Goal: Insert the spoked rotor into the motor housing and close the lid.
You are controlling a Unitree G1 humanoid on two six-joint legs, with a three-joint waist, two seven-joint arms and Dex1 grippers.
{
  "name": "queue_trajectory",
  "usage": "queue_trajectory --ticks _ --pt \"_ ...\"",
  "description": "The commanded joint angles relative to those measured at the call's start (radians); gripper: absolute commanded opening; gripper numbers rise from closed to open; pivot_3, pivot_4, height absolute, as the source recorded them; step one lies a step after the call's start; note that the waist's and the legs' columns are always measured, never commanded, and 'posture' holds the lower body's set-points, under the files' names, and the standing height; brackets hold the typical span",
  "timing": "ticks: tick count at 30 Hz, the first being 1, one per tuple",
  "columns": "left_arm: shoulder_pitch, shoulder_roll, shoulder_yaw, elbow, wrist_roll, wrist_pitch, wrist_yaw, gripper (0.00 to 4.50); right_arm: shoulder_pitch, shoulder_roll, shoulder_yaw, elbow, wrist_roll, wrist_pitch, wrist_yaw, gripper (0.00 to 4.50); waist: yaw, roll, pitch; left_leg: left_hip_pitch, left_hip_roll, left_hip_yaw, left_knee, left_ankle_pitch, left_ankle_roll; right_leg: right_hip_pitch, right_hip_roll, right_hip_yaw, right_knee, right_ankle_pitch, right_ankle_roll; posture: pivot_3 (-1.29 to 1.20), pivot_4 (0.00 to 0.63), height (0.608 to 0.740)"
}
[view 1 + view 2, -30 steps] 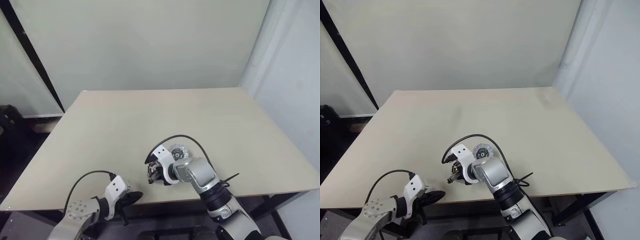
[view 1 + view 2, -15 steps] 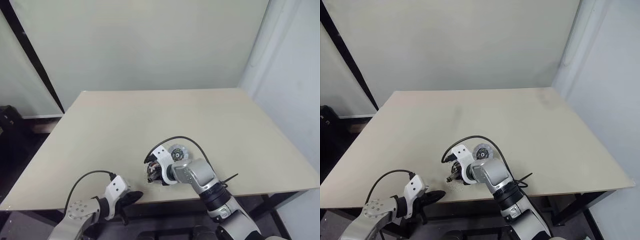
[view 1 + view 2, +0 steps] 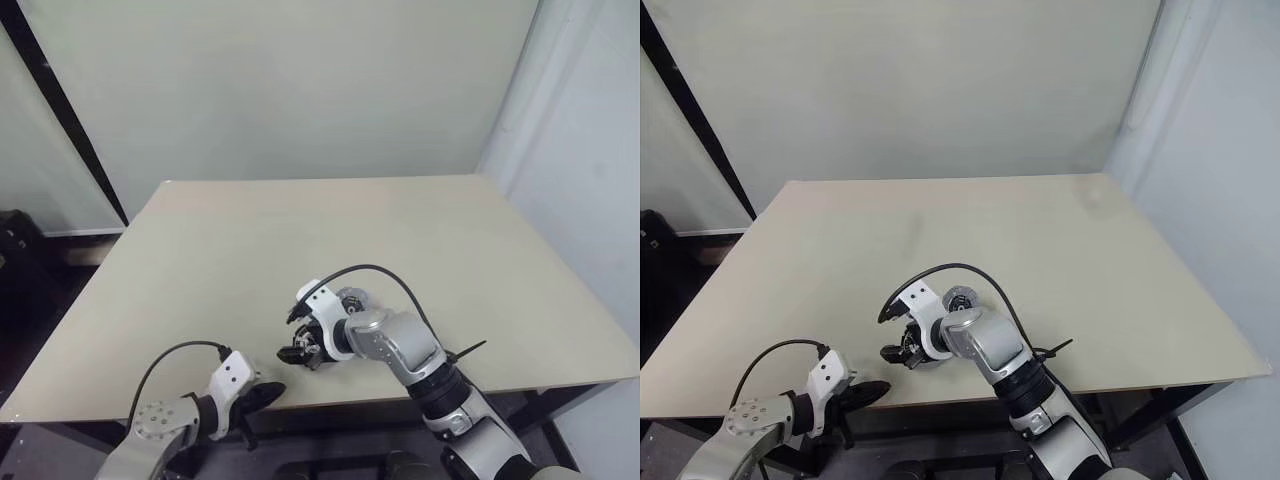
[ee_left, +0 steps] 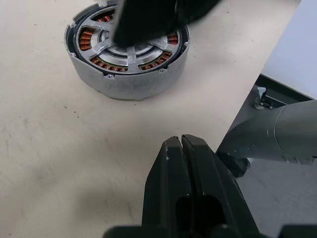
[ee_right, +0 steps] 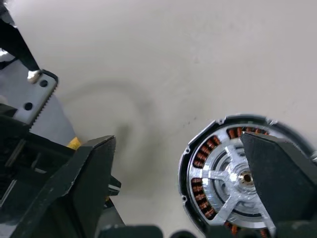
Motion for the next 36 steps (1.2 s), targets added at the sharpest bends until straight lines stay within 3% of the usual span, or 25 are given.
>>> queue_trajectory --ticks 1,10,21,27,36 --pt "0.003 0.001 0.051 -0.020 -0.028 -0.008 0.005 0.00 -0.043 -0.030 -0.048 -0.084 0.020 -0.040 0.011 4.49 0.000 0.000 0.000 0.000 0.000 0.000 0.000 0.000 0.000 0.000 0.000 0.000 0.000 0.000 0.000 0.00 0.000 0.740" --pt "0.023 -0.018 0.130 -0.020 -0.084 0.012 0.016 0.00 -0.044 -0.187 -0.169 -0.037 -0.100 -0.329 -0.110 4.49 0.000 -0.002 -0.001 0.000 0.000 0.001 0.000 0.000 0.000 0.000 0.000 0.000 -0.001 0.000 0.000 0.00 0.000 0.740" --pt "0.026 -0.024 0.173 -0.035 -0.130 0.044 0.019 0.00 -0.004 -0.398 -0.151 0.201 -0.276 -0.567 -0.155 4.49 0.000 -0.002 -0.002 0.000 -0.001 0.001 -0.001 0.000 0.000 0.001 0.000 0.001 -0.001 0.000 0.000 0.00 0.000 0.740" --pt "0.018 -0.023 0.178 -0.042 -0.142 0.057 0.020 0.00 0.038 -0.362 -0.096 0.272 -0.280 -0.664 -0.070 4.49 -0.004 -0.002 -0.002 0.000 -0.001 0.001 -0.001 0.000 0.001 0.001 0.001 0.002 -0.001 0.000 0.000 0.00 0.000 0.740" --pt "0.016 -0.029 0.176 -0.063 -0.151 0.073 0.019 0.00 0.100 -0.175 -0.090 0.160 -0.167 -0.609 0.031 4.49 -0.005 -0.002 -0.001 0.000 -0.001 0.000 0.000 0.000 0.001 0.002 0.001 0.002 -0.001 0.000 0.000 0.00 0.000 0.740"
